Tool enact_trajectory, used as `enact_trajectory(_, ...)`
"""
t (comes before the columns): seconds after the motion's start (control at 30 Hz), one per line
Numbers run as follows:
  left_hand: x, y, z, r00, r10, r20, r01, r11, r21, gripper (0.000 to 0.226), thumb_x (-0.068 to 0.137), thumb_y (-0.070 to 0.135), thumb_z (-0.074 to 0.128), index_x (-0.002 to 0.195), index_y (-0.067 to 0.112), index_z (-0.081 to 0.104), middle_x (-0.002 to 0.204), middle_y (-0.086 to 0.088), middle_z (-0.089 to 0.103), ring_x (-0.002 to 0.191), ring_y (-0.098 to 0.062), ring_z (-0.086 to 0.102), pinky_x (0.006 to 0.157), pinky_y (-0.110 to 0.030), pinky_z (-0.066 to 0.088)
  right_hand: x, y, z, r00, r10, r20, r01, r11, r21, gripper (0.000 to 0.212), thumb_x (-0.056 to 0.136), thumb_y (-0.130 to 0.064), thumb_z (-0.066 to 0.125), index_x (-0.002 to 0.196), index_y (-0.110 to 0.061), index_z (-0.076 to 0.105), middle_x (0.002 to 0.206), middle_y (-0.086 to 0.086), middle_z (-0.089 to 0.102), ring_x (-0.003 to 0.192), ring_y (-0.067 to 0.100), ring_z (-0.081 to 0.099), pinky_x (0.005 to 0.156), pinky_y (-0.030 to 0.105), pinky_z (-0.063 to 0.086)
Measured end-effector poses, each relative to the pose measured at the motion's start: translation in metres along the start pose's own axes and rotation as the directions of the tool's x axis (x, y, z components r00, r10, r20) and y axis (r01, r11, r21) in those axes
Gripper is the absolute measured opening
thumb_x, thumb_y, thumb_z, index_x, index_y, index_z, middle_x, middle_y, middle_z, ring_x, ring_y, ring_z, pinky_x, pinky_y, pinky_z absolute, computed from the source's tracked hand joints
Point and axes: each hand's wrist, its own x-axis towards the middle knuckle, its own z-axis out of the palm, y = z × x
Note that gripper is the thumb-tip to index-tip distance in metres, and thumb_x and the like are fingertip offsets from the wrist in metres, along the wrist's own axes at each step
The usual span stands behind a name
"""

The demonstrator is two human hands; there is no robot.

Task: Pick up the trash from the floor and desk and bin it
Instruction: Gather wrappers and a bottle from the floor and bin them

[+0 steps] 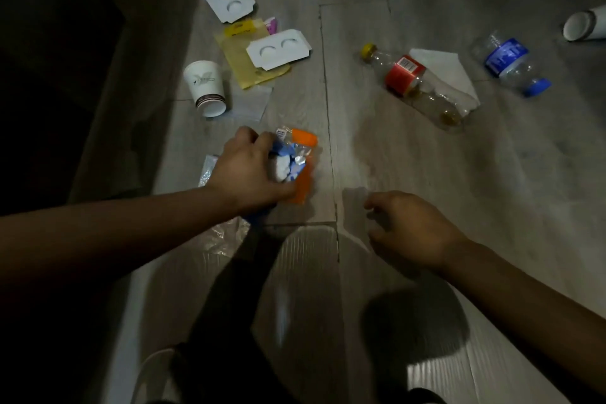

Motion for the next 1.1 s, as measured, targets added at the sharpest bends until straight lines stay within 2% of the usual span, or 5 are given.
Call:
enact_trajectory(0.3,0.050,0.008,0.042,0.955,-0.273,0.115,0.246,0.948,0.203,0.097,0.064,0.070,0.068,0.139,0.020,0.032,0.132,-0.014,0.035,0.119,-0.032,0.039,0.098,-0.044,0.041,-0.014,0.021,-0.001,0.993,0.087,0.077,-0.087,0.996,-0.009,0.051,0.087,-0.029,0.062,0.135,-0.019,0.047,0.132,0.001,0.053,0.113,0.014,0.053,0.082,0.015,0.032)
enact_trajectory(0.4,0.054,0.014,0.049,0.952,-0.287,0.104,0.251,0.930,0.269,0.104,0.060,0.071,0.070,0.140,0.019,0.029,0.134,-0.016,0.035,0.121,-0.034,0.039,0.099,-0.046,0.039,-0.014,0.025,0.002,0.993,0.093,0.075,-0.093,0.996,-0.008,0.051,0.086,-0.029,0.063,0.134,-0.019,0.048,0.130,0.001,0.054,0.110,0.014,0.053,0.080,0.015,0.032)
enact_trajectory(0.8,0.037,0.002,0.019,0.984,-0.176,0.039,0.176,0.984,-0.005,0.099,0.062,0.066,0.070,0.141,0.025,0.025,0.128,-0.015,0.038,0.118,-0.032,0.041,0.095,-0.041,0.042,0.000,0.021,0.005,0.996,0.068,0.065,-0.066,0.997,-0.029,0.052,0.087,-0.030,0.063,0.135,-0.019,0.048,0.129,0.001,0.053,0.111,0.014,0.053,0.081,0.017,0.033)
enact_trajectory(0.97,-0.007,-0.032,0.008,0.952,-0.298,0.069,0.295,0.954,0.055,0.097,0.060,0.063,0.073,0.138,0.028,0.029,0.131,-0.015,0.038,0.119,-0.033,0.042,0.097,-0.039,0.040,0.009,0.012,0.008,0.998,0.017,0.053,-0.016,1.000,-0.016,0.047,0.086,-0.029,0.064,0.131,-0.020,0.051,0.125,0.000,0.055,0.095,0.005,0.045,0.079,0.018,0.034)
enact_trajectory(1.1,-0.038,-0.055,0.025,0.917,-0.392,0.070,0.378,0.913,0.152,0.099,0.060,0.073,0.068,0.139,0.028,0.028,0.127,-0.013,0.037,0.115,-0.031,0.042,0.096,-0.040,0.043,0.014,0.011,0.008,1.000,0.005,0.031,-0.004,1.000,-0.014,0.045,0.086,-0.028,0.064,0.129,-0.021,0.052,0.123,-0.001,0.055,0.098,0.007,0.049,0.081,0.018,0.036)
